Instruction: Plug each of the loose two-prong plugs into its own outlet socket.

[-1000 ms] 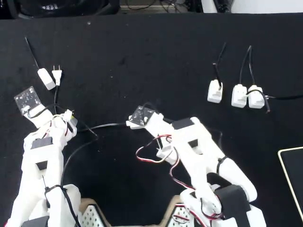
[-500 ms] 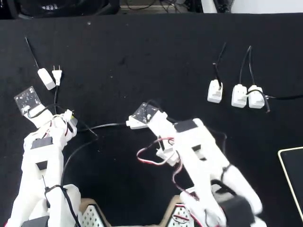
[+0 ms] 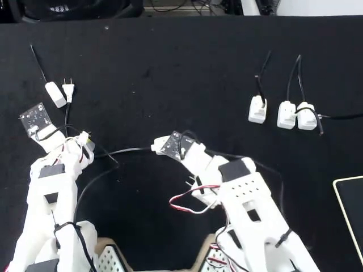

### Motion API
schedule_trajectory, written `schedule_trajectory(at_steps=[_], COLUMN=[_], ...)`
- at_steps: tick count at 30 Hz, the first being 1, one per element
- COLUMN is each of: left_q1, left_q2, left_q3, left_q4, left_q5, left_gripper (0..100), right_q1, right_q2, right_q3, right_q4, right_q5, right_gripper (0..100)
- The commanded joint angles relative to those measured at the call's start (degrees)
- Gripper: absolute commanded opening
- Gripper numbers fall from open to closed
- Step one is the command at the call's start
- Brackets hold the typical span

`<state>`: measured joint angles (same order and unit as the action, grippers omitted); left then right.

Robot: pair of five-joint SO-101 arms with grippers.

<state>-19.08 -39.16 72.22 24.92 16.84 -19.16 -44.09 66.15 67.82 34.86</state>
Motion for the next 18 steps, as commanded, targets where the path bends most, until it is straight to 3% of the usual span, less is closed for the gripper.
schedule_trajectory(at_steps=[1,7,18], left_q1=[0.57,0.57,0.92], left_q2=[-1.41,-1.41,-1.41], left_q3=[-0.40,-0.48,-0.75], left_q4=[-0.79,-0.79,-0.79], left_q5=[0.26,0.26,0.26], left_gripper=[22,22,22], right_q1=[1.85,2.55,-4.22], right_q2=[3.12,14.64,17.80], right_q3=[-5.05,-4.79,-2.77], right_q4=[-3.43,-12.57,-13.01], right_q5=[0.53,0.09,0.18], right_gripper=[13.1,13.1,12.8])
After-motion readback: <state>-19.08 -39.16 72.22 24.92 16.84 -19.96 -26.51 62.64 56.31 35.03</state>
